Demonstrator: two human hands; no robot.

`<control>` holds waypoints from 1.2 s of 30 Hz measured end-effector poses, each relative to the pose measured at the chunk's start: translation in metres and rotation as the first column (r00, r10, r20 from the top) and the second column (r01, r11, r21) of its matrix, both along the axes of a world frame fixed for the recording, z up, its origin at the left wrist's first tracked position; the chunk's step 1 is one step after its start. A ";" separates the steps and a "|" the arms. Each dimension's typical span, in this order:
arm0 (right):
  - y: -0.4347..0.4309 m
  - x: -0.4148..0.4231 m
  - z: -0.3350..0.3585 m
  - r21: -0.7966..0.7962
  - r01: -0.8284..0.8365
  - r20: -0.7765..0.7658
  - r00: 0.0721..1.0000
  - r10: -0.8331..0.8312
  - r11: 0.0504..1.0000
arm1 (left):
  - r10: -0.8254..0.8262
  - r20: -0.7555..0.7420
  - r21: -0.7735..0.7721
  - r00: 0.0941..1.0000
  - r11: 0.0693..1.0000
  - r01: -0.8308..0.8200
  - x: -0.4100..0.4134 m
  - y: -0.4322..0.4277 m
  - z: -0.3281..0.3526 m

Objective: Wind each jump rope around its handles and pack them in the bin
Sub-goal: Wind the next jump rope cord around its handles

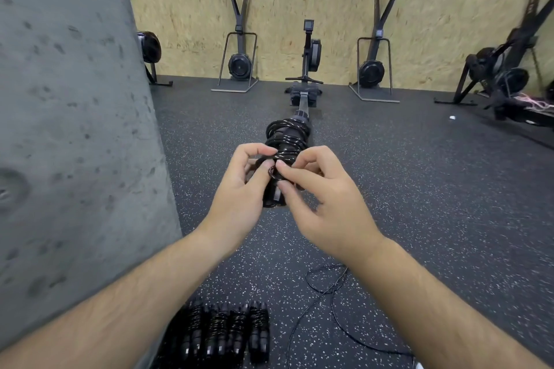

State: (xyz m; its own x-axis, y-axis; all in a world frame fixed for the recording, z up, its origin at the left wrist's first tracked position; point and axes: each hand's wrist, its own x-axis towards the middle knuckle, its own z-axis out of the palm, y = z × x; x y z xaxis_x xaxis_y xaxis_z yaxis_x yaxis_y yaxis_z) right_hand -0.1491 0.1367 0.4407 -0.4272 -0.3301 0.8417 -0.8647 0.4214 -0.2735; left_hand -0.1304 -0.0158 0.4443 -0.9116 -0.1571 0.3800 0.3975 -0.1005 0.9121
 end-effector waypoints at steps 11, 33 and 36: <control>-0.003 0.000 0.000 -0.061 0.109 0.061 0.993 -0.106 0.992 | 0.031 0.019 0.114 0.999 0.993 -0.033 -0.003 0.004 0.000; 0.010 -0.011 0.002 -0.187 -0.040 0.312 0.945 0.098 0.981 | 0.028 0.044 0.033 0.999 0.999 -0.030 -0.008 0.024 -0.007; 0.007 -0.013 0.001 -0.173 0.017 0.281 0.959 0.032 0.985 | 0.040 0.047 0.064 0.998 0.997 -0.043 -0.010 0.024 -0.006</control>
State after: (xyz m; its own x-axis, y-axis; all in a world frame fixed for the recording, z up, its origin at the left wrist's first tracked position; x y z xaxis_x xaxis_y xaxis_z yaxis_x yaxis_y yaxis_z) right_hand -0.1621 0.1433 0.4416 -0.6532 -0.1954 0.7315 -0.7447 0.3404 -0.5740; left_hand -0.1399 0.0086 0.4382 -0.9199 -0.2182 0.3258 0.3606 -0.1442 0.9215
